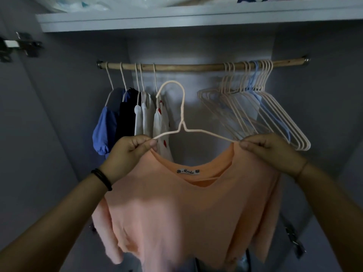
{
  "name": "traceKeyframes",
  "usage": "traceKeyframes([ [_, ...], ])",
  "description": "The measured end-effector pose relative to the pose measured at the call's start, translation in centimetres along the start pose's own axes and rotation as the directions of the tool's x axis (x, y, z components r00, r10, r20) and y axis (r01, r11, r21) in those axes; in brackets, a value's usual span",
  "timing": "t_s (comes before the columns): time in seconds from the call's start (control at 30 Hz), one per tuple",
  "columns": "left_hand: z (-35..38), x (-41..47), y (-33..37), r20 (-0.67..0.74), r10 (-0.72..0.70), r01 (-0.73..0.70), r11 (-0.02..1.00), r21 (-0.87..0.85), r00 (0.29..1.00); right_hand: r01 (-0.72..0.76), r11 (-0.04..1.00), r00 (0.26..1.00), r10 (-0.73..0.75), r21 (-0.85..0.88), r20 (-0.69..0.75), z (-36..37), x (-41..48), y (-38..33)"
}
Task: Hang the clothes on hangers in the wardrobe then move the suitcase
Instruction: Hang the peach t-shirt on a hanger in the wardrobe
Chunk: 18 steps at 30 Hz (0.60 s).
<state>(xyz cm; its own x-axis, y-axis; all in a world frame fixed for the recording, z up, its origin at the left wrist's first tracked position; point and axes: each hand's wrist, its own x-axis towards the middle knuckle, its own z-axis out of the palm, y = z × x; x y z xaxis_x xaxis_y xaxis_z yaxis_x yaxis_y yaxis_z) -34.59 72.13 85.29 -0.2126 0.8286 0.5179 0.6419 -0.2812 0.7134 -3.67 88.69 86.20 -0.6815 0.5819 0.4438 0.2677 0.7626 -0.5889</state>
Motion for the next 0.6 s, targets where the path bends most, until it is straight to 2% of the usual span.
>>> traceKeyframes([
  [0.17,-0.4,0.3,0.6,0.012,0.031,-0.032,0.999,0.043,0.999,0.078,0.994,0.993,-0.084,-0.077,-0.083,0.0,0.8,-0.5],
  [0.3,-2.5,-0.7,-0.8,-0.009,-0.033,0.033,0.996,0.081,0.999,0.053,0.996,0.977,-0.067,-0.073,-0.201,-1.8,0.1,0.7],
  [0.4,-2.4,-0.9,-1.1,0.007,-0.064,0.063,0.992,0.105,0.998,0.033,0.997,0.986,-0.044,-0.068,-0.162,-1.5,-0.4,1.1],
  [0.6,0.5,-0.6,-0.9,0.056,-0.037,0.031,0.993,0.115,0.998,0.017,1.0,0.997,-0.016,0.009,-0.079,-0.9,-2.4,2.0],
])
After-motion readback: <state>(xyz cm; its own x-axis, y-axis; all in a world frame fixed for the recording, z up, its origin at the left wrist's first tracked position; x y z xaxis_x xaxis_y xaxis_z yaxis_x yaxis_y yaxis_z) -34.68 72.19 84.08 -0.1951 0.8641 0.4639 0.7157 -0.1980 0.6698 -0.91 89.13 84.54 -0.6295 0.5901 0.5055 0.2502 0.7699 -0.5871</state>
